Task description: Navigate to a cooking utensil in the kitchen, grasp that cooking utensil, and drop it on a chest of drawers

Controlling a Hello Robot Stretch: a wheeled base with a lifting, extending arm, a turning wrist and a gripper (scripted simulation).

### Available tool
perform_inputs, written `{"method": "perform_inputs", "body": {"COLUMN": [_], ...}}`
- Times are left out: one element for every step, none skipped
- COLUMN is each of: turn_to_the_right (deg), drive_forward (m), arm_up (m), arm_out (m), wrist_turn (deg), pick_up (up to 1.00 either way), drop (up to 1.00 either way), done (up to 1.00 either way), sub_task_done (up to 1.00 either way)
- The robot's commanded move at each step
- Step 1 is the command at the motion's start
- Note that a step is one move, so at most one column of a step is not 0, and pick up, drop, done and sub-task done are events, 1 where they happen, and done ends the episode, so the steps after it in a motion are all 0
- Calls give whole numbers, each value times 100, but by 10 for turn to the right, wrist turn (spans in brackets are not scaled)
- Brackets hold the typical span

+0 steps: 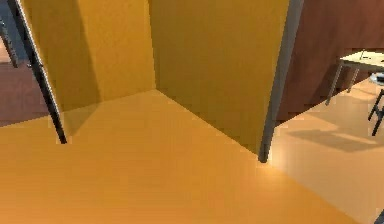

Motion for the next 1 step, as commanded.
{"method": "perform_inputs", "body": {"turn_to_the_right": [450], "drive_forward": [0], "arm_up": [0], "arm_out": [0], "wrist_turn": [0], "pick_up": [0], "drop": [0], "done": [0], "sub_task_done": [0]}}
